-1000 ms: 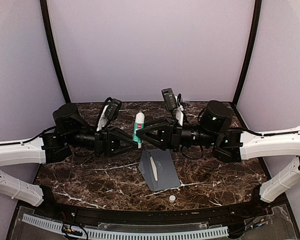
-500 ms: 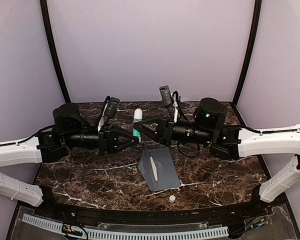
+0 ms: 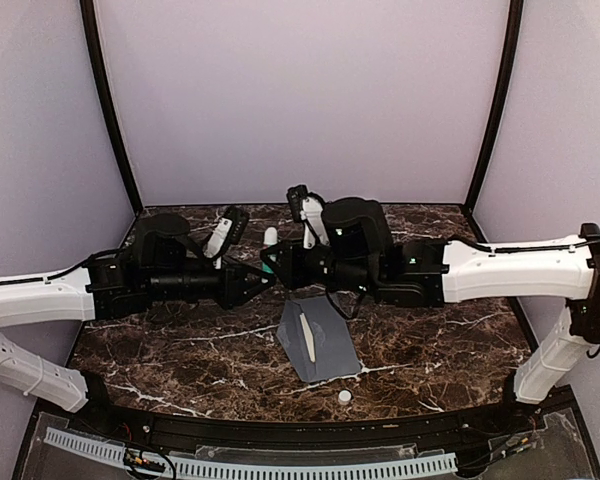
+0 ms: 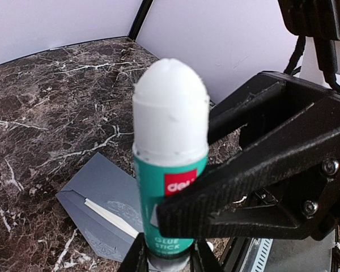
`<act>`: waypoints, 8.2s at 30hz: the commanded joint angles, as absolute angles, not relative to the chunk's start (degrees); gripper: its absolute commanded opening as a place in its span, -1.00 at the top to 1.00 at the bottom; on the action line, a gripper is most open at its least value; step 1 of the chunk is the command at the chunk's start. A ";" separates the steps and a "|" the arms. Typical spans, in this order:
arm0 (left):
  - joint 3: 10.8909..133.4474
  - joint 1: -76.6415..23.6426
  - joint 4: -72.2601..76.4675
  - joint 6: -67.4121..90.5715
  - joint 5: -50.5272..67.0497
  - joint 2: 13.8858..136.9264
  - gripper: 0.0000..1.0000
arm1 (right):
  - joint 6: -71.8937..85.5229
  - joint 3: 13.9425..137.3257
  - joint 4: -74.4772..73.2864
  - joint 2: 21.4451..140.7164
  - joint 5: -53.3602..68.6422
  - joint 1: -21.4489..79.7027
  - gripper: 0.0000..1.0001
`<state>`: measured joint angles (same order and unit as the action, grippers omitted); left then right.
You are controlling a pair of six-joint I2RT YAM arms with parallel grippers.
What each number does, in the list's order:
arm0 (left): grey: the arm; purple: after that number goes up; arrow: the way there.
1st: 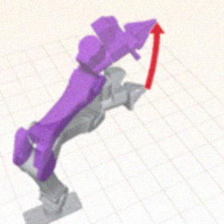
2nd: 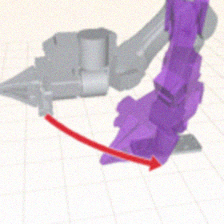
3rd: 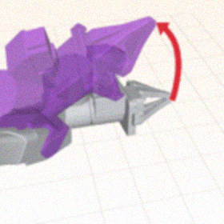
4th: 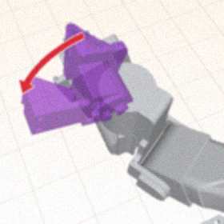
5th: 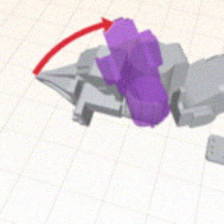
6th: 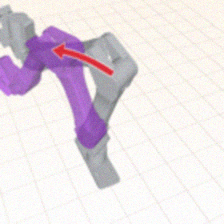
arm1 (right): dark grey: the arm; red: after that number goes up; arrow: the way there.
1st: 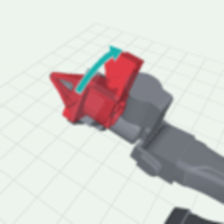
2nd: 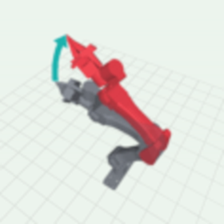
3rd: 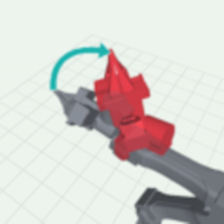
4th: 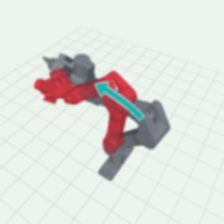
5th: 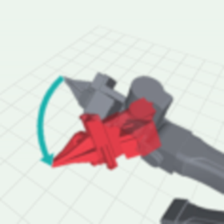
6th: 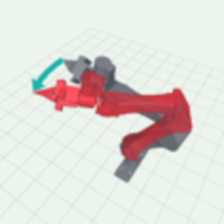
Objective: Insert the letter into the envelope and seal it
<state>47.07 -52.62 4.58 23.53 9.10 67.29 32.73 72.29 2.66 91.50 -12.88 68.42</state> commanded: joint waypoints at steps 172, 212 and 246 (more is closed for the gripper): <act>32.31 -48.25 17.02 50.88 19.20 73.37 -0.20 | 41.13 43.44 12.64 58.90 -17.88 60.64 0.92; 37.04 -48.25 36.17 62.12 21.22 101.87 0.56 | 39.97 41.49 8.87 55.12 -20.54 59.15 0.94; 62.67 -44.10 -16.68 12.64 31.88 106.32 1.00 | 35.94 55.58 -22.23 74.87 -1.97 57.26 1.00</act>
<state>63.61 -44.14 -16.82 15.62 32.27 108.62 36.91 50.98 -19.73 70.98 -7.35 58.15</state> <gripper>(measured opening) 0.005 0.187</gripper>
